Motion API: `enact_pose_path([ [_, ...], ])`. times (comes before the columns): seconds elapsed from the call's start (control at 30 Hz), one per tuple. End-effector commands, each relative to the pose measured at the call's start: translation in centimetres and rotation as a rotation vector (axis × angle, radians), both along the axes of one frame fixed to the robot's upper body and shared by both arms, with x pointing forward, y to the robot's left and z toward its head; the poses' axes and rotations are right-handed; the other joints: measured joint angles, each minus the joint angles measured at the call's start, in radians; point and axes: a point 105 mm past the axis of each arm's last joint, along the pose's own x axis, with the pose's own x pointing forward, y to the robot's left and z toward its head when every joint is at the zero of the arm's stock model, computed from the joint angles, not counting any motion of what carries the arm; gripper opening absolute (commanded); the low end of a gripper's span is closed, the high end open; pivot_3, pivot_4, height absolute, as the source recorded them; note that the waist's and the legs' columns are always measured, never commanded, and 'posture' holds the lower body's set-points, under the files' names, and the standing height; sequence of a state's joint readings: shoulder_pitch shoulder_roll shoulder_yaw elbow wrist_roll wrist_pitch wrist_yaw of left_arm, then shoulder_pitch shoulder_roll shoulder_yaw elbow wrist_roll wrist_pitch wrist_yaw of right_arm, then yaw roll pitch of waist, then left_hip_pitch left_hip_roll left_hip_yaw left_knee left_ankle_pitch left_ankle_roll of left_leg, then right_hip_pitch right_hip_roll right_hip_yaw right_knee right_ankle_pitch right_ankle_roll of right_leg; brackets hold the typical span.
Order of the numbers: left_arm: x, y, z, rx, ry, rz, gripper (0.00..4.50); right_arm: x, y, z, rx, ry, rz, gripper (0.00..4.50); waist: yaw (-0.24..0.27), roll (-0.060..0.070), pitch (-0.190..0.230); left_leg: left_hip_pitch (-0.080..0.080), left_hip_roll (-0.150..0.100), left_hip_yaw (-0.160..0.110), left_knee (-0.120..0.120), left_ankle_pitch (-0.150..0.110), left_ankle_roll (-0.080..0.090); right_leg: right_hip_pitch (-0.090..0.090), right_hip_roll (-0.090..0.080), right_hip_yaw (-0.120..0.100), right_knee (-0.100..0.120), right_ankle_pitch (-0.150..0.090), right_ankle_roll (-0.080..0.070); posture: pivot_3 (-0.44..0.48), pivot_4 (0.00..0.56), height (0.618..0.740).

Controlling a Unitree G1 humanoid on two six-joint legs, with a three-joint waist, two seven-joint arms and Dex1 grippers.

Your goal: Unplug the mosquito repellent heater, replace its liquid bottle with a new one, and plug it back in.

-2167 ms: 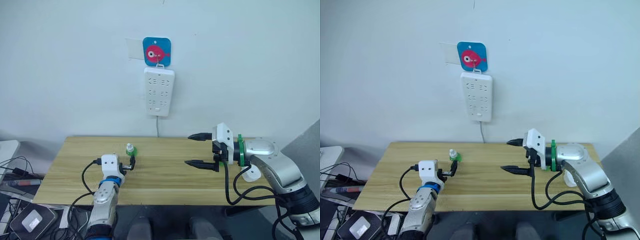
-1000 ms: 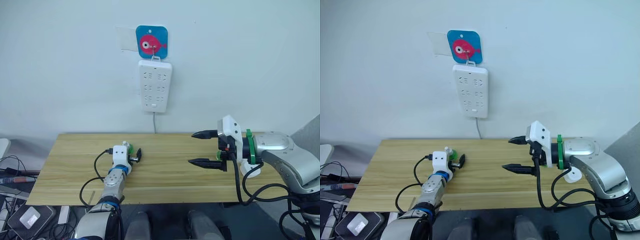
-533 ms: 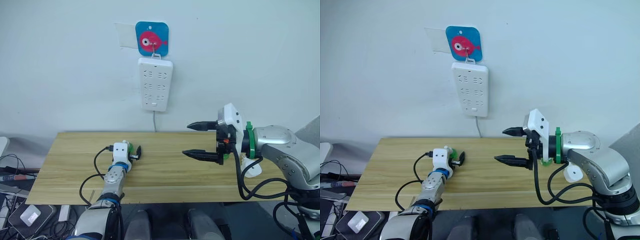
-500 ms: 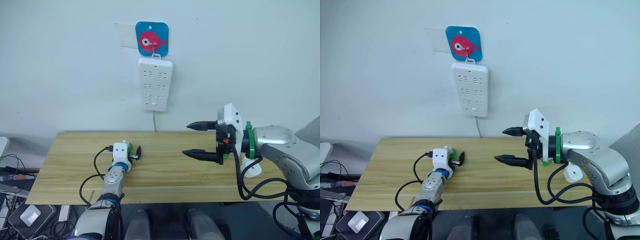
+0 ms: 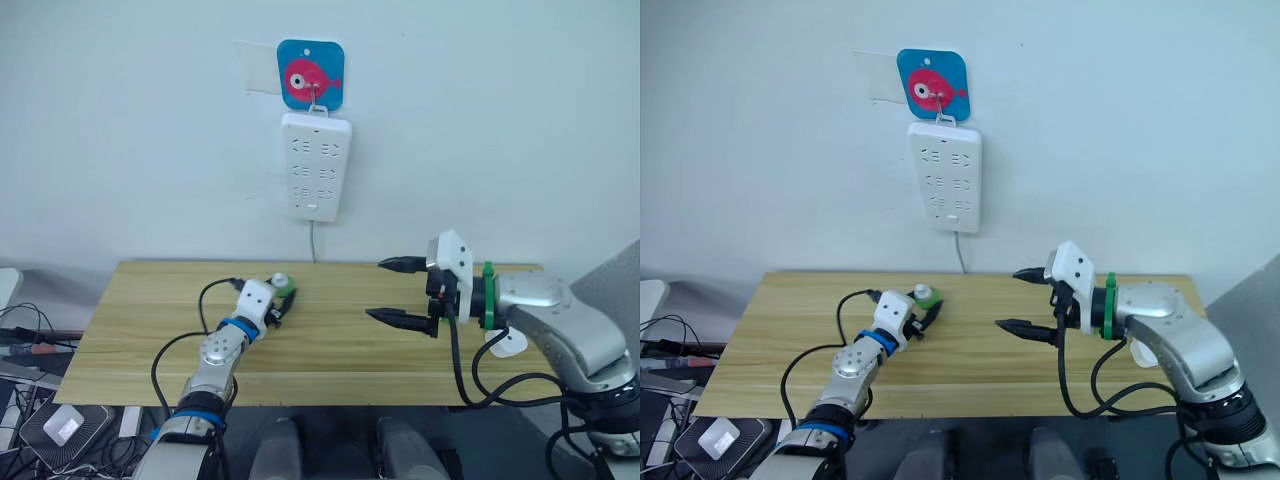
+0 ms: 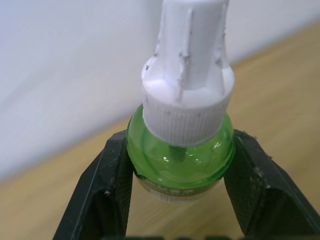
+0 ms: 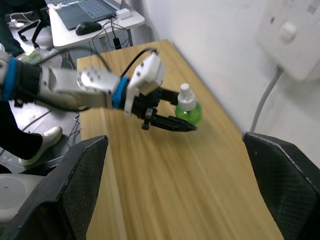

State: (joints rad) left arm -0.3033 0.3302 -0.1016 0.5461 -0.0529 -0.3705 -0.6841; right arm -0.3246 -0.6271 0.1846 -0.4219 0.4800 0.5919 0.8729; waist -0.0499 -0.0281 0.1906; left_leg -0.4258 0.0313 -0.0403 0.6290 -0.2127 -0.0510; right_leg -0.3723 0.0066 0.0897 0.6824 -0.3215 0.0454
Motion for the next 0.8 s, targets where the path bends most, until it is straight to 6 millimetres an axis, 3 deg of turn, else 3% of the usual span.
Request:
enact_pose_path([
  [0.03, -2.5, -2.8, 4.1, -0.014, 0.028, -0.303, 2.21, 0.4, 0.7, 0.1, 0.029, -0.071, -0.013, 4.50, -0.002, 0.001, -0.001, 0.000, 0.000, -0.001, 0.000, 0.000, -0.001, 0.000, 0.000, 0.000, 0.000, 0.000, 0.000, -0.010, 0.140, 0.740],
  [0.13, -4.2, -3.6, 5.6, 0.032, 0.105, -0.485, 2.21, 0.6, 1.4, -0.3, 0.058, -0.079, -0.029, 4.50, -0.004, 0.003, -0.002, 0.000, 0.000, -0.001, 0.000, 0.001, -0.002, 0.000, 0.001, -0.002, 0.002, 0.000, -0.001, -0.010, 0.130, 0.740],
  [0.27, -4.4, -3.7, 6.9, 0.080, 0.155, -0.610, 2.21, 0.4, 2.1, -0.5, 0.078, -0.079, -0.020, 4.50, -0.006, 0.005, -0.004, 0.001, -0.001, 0.000, 0.001, 0.001, -0.002, 0.001, 0.001, -0.002, 0.003, -0.001, -0.001, -0.031, 0.115, 0.740],
  [0.73, -3.2, -4.6, 8.0, 0.109, 0.158, -0.702, 2.21, 1.0, 3.8, 0.2, 0.185, -0.071, -0.092, 4.50, -0.023, 0.005, -0.006, 0.000, -0.001, 0.000, 0.003, 0.001, -0.002, -0.001, 0.001, -0.002, 0.006, -0.001, -0.001, -0.104, 0.098, 0.740],
  [0.8, -3.2, -4.8, 8.0, 0.110, 0.155, -0.704, 2.21, 1.0, 3.9, 0.2, 0.191, -0.065, -0.091, 4.12, -0.027, 0.005, -0.007, 0.000, -0.001, 0.000, 0.004, 0.001, -0.002, -0.001, 0.001, -0.002, 0.007, -0.001, -0.001, -0.105, 0.098, 0.740],
])
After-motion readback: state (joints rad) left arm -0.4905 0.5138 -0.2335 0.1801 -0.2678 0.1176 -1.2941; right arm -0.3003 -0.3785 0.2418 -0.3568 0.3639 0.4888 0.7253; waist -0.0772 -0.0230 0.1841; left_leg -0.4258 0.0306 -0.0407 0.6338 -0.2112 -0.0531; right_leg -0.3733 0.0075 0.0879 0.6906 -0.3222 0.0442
